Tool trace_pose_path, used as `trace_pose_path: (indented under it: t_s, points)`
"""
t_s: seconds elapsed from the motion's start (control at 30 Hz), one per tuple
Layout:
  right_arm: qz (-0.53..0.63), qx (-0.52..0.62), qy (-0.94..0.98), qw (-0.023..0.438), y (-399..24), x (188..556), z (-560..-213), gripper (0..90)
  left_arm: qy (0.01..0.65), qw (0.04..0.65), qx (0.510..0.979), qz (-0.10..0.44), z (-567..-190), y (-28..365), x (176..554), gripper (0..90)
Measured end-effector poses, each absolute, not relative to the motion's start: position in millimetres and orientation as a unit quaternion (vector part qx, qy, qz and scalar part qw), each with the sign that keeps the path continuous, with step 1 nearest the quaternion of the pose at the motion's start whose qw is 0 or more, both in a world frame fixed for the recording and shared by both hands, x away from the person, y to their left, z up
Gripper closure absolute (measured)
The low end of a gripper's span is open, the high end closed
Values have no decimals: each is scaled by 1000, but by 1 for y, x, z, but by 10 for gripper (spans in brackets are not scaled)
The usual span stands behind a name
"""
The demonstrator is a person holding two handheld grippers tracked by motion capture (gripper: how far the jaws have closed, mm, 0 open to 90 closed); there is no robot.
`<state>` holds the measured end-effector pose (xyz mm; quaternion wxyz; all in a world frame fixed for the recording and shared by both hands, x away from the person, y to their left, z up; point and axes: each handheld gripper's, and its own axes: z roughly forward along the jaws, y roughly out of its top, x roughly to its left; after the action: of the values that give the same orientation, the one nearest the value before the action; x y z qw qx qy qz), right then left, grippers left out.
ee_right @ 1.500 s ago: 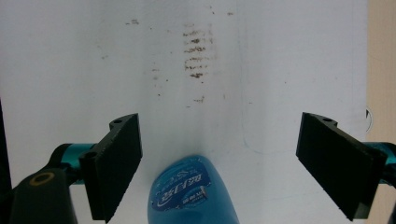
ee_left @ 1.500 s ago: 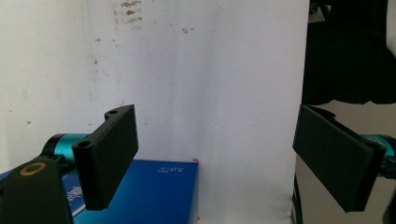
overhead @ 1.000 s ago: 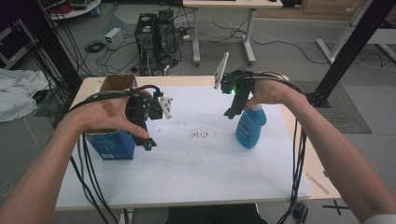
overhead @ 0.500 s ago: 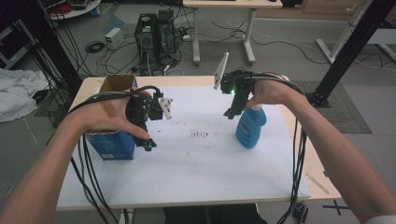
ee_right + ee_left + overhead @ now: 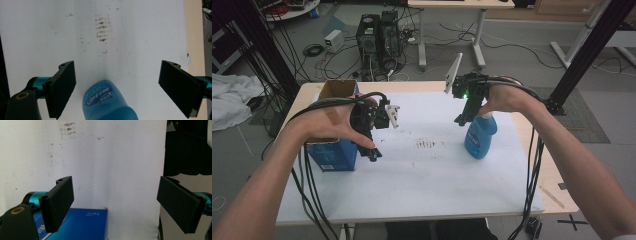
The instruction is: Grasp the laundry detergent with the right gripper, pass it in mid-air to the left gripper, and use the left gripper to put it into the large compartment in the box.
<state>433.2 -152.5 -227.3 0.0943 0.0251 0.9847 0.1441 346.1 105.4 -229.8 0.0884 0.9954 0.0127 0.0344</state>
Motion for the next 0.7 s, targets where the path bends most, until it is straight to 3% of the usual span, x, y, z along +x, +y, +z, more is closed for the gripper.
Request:
trace_pose_path:
  t_s: [0.7]
  points:
    - [125, 156, 972, 127, -206, 416, -201, 135, 7, 79, 996, 37, -233, 97, 346, 143]
